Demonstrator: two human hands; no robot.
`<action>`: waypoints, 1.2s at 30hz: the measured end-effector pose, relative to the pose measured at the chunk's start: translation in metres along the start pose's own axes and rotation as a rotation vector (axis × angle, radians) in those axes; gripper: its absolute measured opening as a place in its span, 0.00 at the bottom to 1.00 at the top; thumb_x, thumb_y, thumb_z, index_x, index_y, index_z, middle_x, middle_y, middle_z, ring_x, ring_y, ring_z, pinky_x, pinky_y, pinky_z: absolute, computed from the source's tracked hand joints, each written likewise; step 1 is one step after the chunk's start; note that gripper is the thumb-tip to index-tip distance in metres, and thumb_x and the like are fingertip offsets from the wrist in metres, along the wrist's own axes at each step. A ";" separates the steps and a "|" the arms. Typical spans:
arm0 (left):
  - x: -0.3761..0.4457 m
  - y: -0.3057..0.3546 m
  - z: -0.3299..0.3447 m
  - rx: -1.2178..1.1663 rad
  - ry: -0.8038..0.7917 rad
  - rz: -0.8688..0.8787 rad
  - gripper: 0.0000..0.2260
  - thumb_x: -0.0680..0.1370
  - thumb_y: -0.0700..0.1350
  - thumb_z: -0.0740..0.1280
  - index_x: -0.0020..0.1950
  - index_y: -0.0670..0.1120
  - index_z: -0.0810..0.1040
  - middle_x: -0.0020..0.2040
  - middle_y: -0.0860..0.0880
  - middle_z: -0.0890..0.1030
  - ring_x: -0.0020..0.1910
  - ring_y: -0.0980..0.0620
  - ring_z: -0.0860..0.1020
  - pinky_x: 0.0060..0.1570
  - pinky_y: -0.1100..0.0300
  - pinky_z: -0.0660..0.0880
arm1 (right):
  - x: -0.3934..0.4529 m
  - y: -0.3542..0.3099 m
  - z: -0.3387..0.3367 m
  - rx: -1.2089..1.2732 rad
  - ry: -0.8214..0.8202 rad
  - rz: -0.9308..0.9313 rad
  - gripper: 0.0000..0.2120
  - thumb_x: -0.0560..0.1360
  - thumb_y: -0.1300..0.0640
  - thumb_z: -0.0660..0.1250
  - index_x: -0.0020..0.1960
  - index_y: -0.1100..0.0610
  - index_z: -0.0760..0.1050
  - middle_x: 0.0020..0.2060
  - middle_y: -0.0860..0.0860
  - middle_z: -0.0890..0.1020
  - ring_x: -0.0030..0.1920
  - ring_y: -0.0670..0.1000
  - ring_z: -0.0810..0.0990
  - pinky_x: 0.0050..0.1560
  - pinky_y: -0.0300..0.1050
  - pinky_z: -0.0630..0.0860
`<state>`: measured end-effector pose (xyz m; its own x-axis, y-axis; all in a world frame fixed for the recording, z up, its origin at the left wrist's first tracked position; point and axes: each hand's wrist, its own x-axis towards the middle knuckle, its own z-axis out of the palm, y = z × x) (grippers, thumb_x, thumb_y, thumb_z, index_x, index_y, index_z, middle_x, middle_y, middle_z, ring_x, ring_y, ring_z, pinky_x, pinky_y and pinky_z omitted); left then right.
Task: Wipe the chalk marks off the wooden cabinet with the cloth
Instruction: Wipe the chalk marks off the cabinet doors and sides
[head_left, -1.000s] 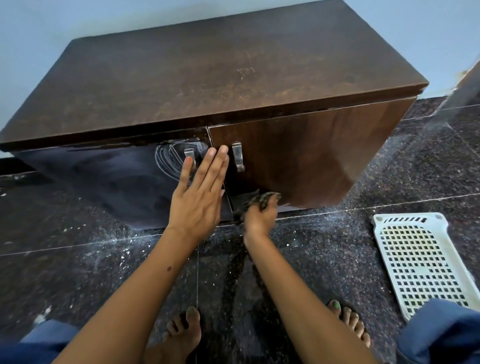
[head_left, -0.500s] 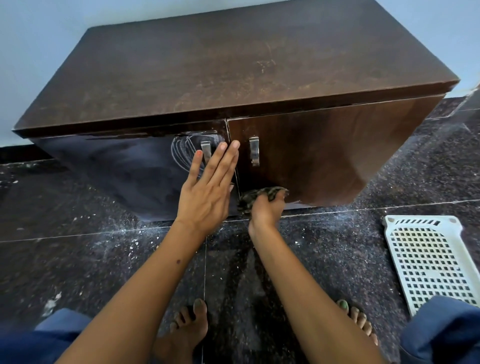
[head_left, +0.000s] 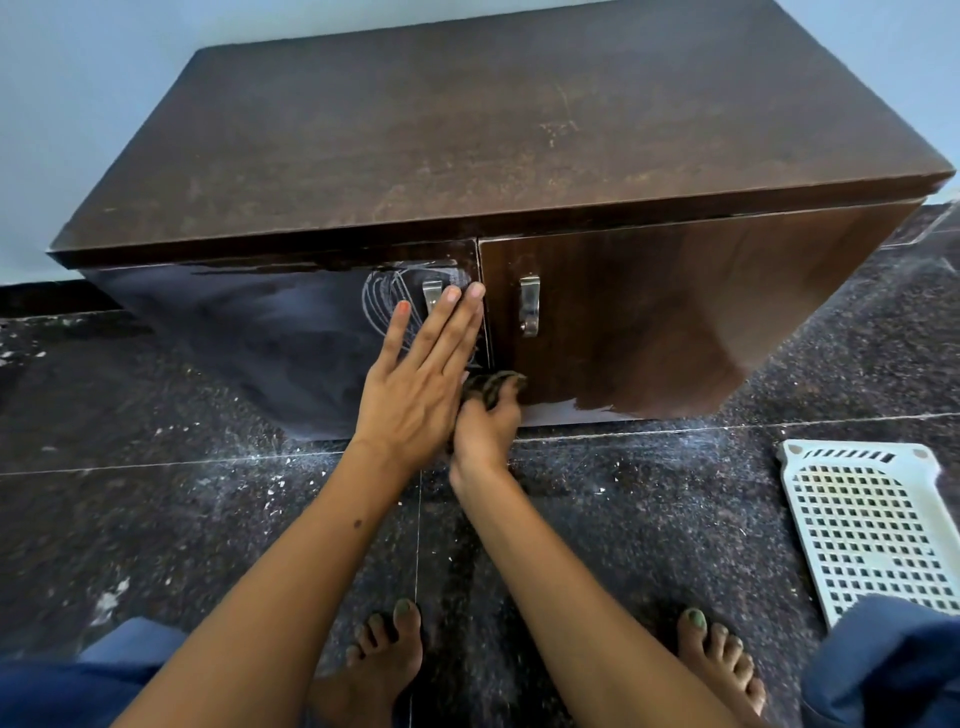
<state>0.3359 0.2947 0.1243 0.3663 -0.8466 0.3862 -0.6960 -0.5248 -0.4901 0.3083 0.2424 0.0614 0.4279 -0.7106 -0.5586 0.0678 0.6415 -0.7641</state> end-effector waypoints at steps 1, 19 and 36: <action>0.000 -0.001 0.000 0.009 0.000 0.005 0.30 0.79 0.47 0.57 0.78 0.42 0.49 0.77 0.48 0.44 0.75 0.50 0.44 0.72 0.47 0.38 | 0.000 0.004 0.000 0.015 -0.024 0.039 0.29 0.78 0.67 0.57 0.76 0.53 0.56 0.68 0.55 0.72 0.65 0.56 0.73 0.67 0.56 0.69; 0.002 0.002 -0.004 -0.081 -0.032 0.016 0.29 0.80 0.47 0.54 0.78 0.42 0.45 0.77 0.46 0.44 0.76 0.47 0.43 0.72 0.45 0.35 | 0.035 -0.003 -0.024 0.087 0.143 0.145 0.24 0.78 0.70 0.53 0.73 0.60 0.61 0.67 0.59 0.71 0.63 0.57 0.73 0.67 0.53 0.69; 0.003 0.021 -0.003 -0.078 -0.042 0.013 0.29 0.80 0.47 0.54 0.77 0.41 0.47 0.76 0.46 0.43 0.76 0.49 0.45 0.71 0.46 0.38 | 0.042 0.022 -0.024 0.047 0.095 0.173 0.13 0.77 0.69 0.57 0.59 0.58 0.69 0.60 0.58 0.77 0.56 0.57 0.78 0.61 0.51 0.74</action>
<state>0.3208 0.2810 0.1175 0.3816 -0.8569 0.3466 -0.7463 -0.5068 -0.4315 0.3059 0.2198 0.0130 0.3497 -0.6115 -0.7098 0.0440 0.7675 -0.6396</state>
